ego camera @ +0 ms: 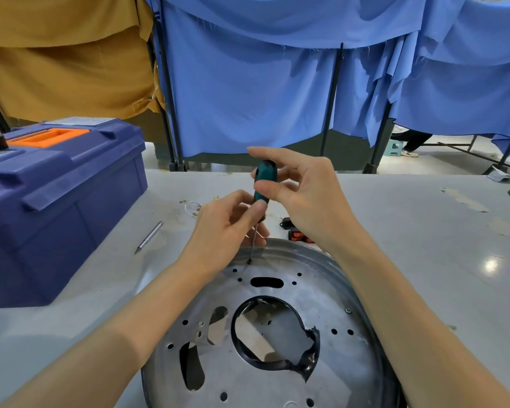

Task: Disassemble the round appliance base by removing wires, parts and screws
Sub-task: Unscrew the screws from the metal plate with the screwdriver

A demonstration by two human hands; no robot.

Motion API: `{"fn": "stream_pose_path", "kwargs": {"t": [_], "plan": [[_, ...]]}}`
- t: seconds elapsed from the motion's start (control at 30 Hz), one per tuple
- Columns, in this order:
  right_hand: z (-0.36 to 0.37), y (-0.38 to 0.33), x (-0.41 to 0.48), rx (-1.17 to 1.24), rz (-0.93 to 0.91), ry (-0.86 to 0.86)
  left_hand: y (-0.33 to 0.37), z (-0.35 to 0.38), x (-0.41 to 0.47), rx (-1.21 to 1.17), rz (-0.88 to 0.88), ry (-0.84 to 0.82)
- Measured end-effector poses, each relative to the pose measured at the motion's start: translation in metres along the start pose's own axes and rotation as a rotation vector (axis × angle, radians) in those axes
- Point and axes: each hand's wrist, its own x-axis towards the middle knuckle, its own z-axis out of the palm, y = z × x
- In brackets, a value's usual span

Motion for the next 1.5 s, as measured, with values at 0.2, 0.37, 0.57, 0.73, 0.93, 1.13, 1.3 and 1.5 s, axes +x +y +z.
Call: {"fn": "stream_pose_path", "kwargs": {"t": [0.2, 0.37, 0.57, 0.73, 0.93, 1.13, 1.3, 1.5], "plan": [[0.0023, -0.0014, -0.001, 0.06, 0.001, -0.058, -0.0012, 0.0008, 0.001, 0.017, -0.013, 0.014], [0.0014, -0.0005, -0.0008, 0.001, 0.001, -0.012, 0.0016, -0.0006, 0.0006, -0.035, -0.025, 0.038], [-0.0001, 0.0011, 0.0004, 0.057, 0.005, -0.044, -0.0034, -0.0009, 0.0014, -0.014, -0.028, 0.02], [0.0024, 0.0016, -0.0001, -0.039, -0.012, -0.039, -0.001, -0.0024, 0.0001, -0.008, -0.013, 0.083], [-0.0006, -0.0001, 0.0, 0.029, -0.015, -0.054, 0.0027, -0.0014, -0.0012, -0.004, 0.007, 0.017], [0.0037, -0.0005, -0.0001, -0.003, 0.015, -0.037, 0.0029, -0.0023, -0.0006, 0.027, -0.035, 0.048], [-0.0013, 0.001, 0.0014, -0.009, 0.004, -0.006, 0.0005, -0.0023, 0.0003, 0.001, -0.015, 0.039], [0.0026, -0.0008, -0.0011, 0.017, 0.002, -0.059, -0.0005, -0.0025, -0.0001, 0.027, -0.003, 0.04]]}}
